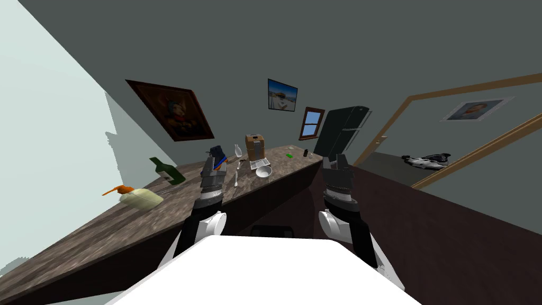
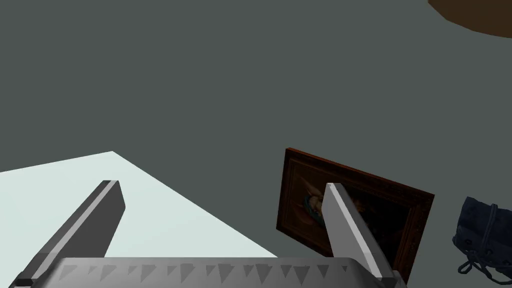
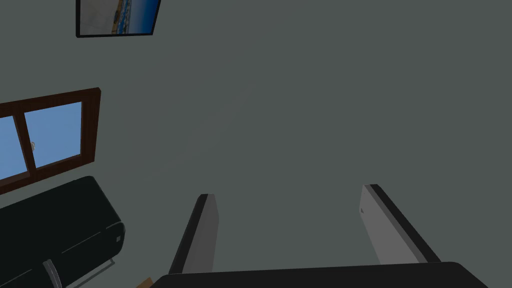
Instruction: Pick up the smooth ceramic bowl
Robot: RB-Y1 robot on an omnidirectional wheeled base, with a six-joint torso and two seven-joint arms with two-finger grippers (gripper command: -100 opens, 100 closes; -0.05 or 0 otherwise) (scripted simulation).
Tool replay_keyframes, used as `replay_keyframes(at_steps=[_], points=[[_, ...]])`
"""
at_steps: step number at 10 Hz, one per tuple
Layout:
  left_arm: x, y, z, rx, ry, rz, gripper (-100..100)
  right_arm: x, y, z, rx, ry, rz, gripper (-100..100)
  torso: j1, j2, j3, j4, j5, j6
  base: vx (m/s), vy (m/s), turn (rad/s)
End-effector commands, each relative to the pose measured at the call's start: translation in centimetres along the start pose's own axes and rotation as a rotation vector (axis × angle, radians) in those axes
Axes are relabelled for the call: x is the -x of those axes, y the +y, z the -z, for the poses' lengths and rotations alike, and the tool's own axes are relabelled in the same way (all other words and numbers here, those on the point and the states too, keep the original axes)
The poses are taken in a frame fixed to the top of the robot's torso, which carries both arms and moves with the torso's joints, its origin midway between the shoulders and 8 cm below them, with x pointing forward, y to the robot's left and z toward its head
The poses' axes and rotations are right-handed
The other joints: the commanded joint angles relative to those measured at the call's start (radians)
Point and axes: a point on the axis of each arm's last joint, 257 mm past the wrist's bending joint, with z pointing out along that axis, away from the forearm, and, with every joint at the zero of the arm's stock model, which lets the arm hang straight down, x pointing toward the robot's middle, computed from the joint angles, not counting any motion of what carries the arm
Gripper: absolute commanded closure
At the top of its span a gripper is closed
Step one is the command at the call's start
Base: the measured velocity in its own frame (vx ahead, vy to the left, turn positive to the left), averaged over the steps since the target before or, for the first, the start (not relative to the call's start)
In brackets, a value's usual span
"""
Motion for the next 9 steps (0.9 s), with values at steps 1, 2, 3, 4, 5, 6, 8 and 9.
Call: replay_keyframes(at_steps=[1,2,3,4,5,6,8,9], points=[[-0.3,0.8,-0.3,0.030,0.038,-0.023,-100,0.0,0.0,0.0,0.000,0.000,0.000,0,0.000,0.000,0.000,0.000,0.000,0.000,-0.001,-0.025,0.033],[-0.4,1.3,-0.5,0.049,0.053,-0.035,-100,0.0,0.0,0.0,0.000,0.000,0.000,0,-0.001,0.000,0.000,0.000,0.000,0.000,0.004,-0.046,0.044],[-0.4,1.9,-0.7,0.069,0.066,-0.049,-100,0.0,0.0,0.0,0.000,0.000,0.000,0,-0.002,0.000,0.000,0.000,-0.001,0.000,0.000,-0.049,0.041],[-0.4,2.1,-0.7,0.078,0.067,-0.049,-100,0.0,0.0,0.0,0.000,0.000,0.000,0,-0.003,0.000,0.000,0.000,-0.001,0.000,-0.003,-0.034,0.012],[-0.4,2.8,-0.9,0.102,0.078,-0.063,-100,0.0,0.0,0.0,0.000,0.000,0.000,0,-0.002,0.000,0.000,0.000,-0.001,0.000,-0.003,-0.029,0.030],[-0.4,3.0,-0.9,0.110,0.079,-0.064,-100,0.0,0.0,0.0,0.000,0.000,0.000,0,-0.002,0.000,0.000,0.000,0.000,0.000,-0.004,-0.024,0.015],[-0.3,3.9,-1.1,0.145,0.090,-0.079,-100,0.0,0.0,0.0,0.000,0.000,0.000,0,-0.002,0.000,0.000,0.000,0.000,0.000,-0.004,-0.030,0.028],[-0.1,4.4,-1.4,0.165,0.096,-0.095,-100,0.0,0.0,0.0,0.000,0.000,0.000,0,-0.002,0.000,0.000,0.000,0.000,0.000,-0.010,-0.038,0.041]])
